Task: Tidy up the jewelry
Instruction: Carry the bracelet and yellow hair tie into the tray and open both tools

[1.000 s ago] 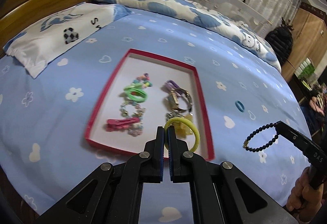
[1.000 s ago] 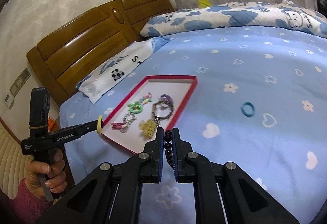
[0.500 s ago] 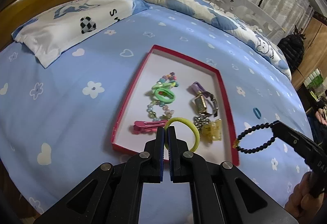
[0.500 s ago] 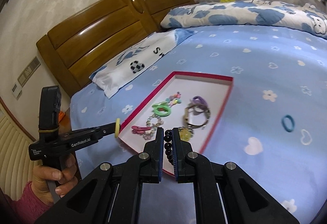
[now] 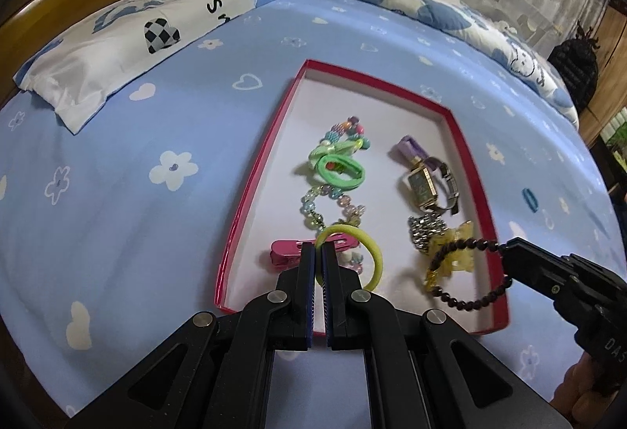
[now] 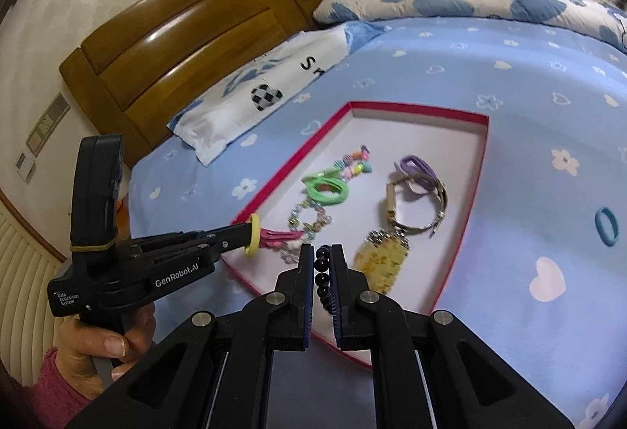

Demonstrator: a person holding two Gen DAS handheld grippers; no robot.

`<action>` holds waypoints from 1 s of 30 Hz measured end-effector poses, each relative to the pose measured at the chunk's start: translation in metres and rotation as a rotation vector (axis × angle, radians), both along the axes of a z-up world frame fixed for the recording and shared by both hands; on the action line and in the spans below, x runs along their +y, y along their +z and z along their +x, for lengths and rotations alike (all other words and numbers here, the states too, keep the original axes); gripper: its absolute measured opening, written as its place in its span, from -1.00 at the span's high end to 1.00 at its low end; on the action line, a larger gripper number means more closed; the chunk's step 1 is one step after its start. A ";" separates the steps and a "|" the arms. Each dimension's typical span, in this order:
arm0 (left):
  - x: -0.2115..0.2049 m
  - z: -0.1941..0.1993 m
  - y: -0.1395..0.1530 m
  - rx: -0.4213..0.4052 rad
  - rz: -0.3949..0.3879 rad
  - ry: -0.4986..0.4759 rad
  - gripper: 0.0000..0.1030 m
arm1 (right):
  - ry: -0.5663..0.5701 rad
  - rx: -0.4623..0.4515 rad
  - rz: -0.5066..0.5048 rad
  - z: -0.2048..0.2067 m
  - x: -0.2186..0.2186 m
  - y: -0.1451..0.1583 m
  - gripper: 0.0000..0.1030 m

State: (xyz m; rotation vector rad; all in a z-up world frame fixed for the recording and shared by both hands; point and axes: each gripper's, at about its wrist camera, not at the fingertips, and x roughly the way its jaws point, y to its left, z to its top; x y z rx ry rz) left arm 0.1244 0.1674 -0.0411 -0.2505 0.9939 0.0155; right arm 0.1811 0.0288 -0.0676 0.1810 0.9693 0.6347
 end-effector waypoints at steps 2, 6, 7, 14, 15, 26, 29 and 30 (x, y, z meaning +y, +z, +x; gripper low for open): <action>0.000 0.004 -0.007 0.016 0.014 0.003 0.96 | -0.008 0.014 -0.007 0.002 -0.003 -0.006 0.87; -0.002 0.009 -0.016 0.033 0.034 0.001 0.95 | -0.025 0.047 -0.027 0.006 -0.010 -0.019 0.87; -0.003 0.010 -0.017 0.037 0.038 0.000 0.95 | -0.027 0.056 -0.034 0.007 -0.011 -0.022 0.87; -0.006 0.015 -0.023 0.050 0.043 0.001 0.95 | -0.023 0.086 -0.076 0.011 -0.009 -0.037 0.86; -0.006 0.015 -0.023 0.051 0.044 0.002 0.95 | -0.025 0.088 -0.080 0.012 -0.009 -0.038 0.86; -0.004 0.017 -0.024 0.056 0.033 0.008 0.89 | -0.034 0.094 -0.068 0.019 -0.011 -0.041 0.85; -0.004 0.016 -0.022 0.053 0.027 0.007 0.76 | -0.033 0.100 -0.059 0.019 -0.012 -0.041 0.77; -0.005 0.015 -0.022 0.050 0.028 0.008 0.67 | -0.033 0.101 -0.057 0.019 -0.013 -0.041 0.77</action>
